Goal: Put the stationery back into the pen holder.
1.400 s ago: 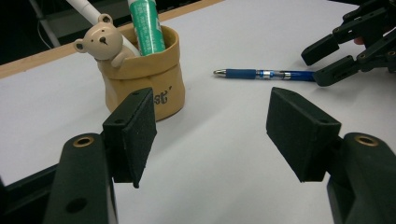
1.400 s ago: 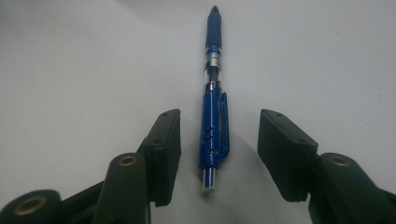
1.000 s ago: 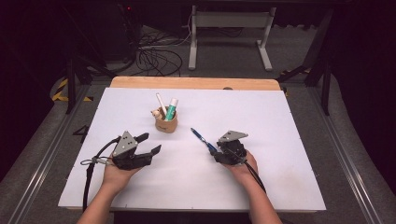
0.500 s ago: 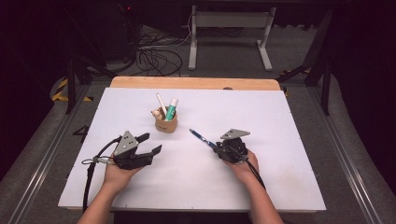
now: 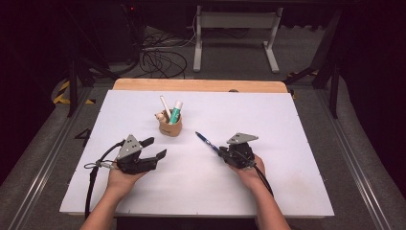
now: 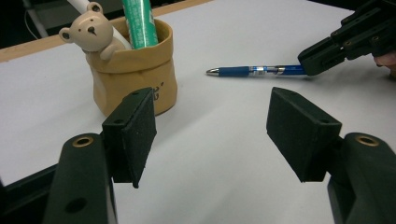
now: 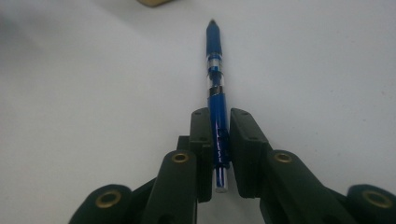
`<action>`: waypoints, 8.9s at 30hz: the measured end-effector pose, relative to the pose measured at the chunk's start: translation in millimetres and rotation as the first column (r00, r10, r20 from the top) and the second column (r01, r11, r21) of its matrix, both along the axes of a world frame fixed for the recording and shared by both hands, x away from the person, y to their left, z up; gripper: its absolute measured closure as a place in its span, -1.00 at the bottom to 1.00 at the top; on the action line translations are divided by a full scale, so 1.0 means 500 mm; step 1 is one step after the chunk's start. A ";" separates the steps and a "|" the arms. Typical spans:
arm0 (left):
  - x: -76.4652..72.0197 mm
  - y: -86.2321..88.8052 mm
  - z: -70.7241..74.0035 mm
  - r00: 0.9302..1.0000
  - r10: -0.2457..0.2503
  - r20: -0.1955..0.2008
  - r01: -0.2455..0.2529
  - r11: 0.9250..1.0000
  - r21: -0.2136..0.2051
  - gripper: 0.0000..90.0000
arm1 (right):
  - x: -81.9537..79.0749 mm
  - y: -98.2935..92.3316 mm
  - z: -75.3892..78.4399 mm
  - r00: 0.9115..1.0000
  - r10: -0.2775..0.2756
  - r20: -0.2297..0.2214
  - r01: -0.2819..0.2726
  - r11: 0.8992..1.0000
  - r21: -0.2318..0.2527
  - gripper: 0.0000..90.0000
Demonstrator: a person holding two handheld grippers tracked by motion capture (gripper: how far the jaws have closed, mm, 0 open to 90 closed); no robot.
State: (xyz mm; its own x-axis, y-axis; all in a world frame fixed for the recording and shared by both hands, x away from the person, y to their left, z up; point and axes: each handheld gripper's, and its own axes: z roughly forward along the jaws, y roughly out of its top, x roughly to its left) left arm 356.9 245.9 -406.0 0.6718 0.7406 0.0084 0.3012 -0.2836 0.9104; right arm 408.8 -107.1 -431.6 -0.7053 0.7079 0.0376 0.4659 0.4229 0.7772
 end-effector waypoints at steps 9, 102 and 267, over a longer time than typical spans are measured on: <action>0.000 -0.003 -0.002 1.000 0.000 -0.003 0.000 1.000 0.000 -0.25 | -0.003 0.015 -0.008 0.999 0.022 0.029 -0.020 0.997 -0.072 0.78; -0.030 -0.056 0.010 0.966 -0.258 0.004 0.249 0.925 -0.287 0.75 | -0.119 0.167 0.017 0.897 0.349 0.270 -0.350 0.936 -0.048 0.58; 0.215 -0.056 0.089 0.982 0.124 0.140 -0.123 0.992 -0.019 0.76 | -0.081 -0.105 0.083 0.959 -0.105 0.262 0.042 0.971 0.236 -0.45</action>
State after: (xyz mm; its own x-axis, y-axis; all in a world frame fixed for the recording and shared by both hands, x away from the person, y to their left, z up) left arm 464.4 218.0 -361.4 0.5677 0.8185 0.0884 0.2017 -0.2424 0.9490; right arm 368.3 -159.7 -390.3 -0.6573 0.7535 0.0174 0.2477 0.1941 0.9492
